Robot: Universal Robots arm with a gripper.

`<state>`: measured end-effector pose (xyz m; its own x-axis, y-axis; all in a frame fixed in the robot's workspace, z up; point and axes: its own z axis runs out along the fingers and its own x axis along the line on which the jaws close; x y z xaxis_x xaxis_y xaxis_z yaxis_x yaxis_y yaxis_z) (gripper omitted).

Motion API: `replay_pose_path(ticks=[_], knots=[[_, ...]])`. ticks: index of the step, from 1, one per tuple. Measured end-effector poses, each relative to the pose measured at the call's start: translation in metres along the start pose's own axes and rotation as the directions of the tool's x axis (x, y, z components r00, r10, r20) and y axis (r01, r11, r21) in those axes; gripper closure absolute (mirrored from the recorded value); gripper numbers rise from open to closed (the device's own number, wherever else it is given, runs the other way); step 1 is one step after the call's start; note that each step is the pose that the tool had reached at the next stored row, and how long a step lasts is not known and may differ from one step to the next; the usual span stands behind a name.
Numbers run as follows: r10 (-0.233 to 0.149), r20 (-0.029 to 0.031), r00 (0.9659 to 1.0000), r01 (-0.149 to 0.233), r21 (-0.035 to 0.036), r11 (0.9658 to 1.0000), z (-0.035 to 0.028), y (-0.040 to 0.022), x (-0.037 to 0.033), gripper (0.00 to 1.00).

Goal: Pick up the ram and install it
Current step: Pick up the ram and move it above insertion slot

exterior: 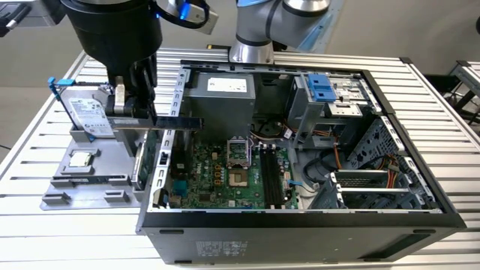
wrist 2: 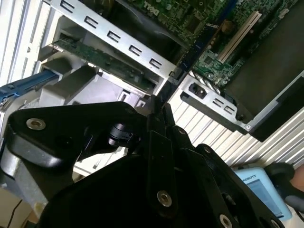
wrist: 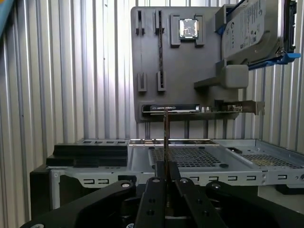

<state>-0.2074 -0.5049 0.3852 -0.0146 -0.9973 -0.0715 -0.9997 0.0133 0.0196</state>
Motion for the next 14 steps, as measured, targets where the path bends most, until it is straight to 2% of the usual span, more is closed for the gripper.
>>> replay_pose_path(ticks=[14], knots=[[0.000, -0.0001, 1.0000, 0.000, -0.0028, 1.0000, -0.0006, -0.0293, -0.0004, 1.00]])
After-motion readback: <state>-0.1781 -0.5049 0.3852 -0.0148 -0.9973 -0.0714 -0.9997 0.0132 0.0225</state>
